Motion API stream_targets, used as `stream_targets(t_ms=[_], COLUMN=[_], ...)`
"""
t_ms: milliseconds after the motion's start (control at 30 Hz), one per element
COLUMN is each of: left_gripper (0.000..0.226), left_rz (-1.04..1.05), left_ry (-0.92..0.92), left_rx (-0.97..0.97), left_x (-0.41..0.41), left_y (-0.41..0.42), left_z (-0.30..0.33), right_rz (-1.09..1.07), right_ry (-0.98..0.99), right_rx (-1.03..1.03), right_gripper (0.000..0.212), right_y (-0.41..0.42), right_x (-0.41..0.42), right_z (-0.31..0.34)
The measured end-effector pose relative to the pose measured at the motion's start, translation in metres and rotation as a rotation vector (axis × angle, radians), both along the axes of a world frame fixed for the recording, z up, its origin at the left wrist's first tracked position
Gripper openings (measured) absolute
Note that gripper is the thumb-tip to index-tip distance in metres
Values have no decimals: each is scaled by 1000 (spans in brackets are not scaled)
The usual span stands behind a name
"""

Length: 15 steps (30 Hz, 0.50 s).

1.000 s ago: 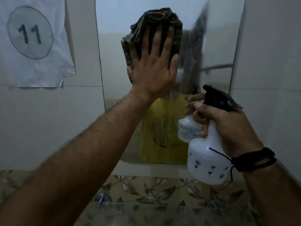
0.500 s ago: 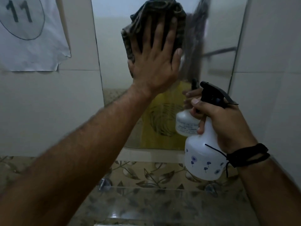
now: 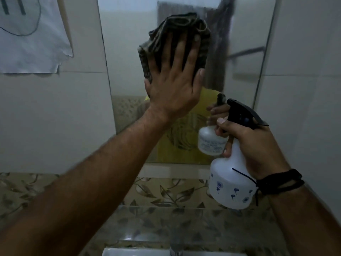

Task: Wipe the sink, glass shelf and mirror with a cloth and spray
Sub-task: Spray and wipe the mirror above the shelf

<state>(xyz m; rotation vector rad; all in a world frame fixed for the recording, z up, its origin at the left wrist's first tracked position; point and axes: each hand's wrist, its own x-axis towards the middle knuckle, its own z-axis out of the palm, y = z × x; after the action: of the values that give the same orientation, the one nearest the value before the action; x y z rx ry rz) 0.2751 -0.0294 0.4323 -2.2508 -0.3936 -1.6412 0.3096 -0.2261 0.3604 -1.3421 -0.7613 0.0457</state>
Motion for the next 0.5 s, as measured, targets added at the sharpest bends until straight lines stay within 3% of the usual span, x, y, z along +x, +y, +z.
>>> stream_targets(t_ms=[233,333,500], left_gripper=[68,66,63], left_rz=[-76,-88,-38], left_ry=[129,131,-2], left_rx=[23,20,-11], left_x=[-2,-1,5], left_y=[-11,-6,-5], left_z=[-163,-143,-39], right_rz=[-26,-25,-38], right_ry=[31,45,36], right_rx=[-10,-25,-39], right_gripper=[15,15,14], right_y=[-5,-6,-6], right_x=[1,-3,-6], right_z=[-14,-16,-13])
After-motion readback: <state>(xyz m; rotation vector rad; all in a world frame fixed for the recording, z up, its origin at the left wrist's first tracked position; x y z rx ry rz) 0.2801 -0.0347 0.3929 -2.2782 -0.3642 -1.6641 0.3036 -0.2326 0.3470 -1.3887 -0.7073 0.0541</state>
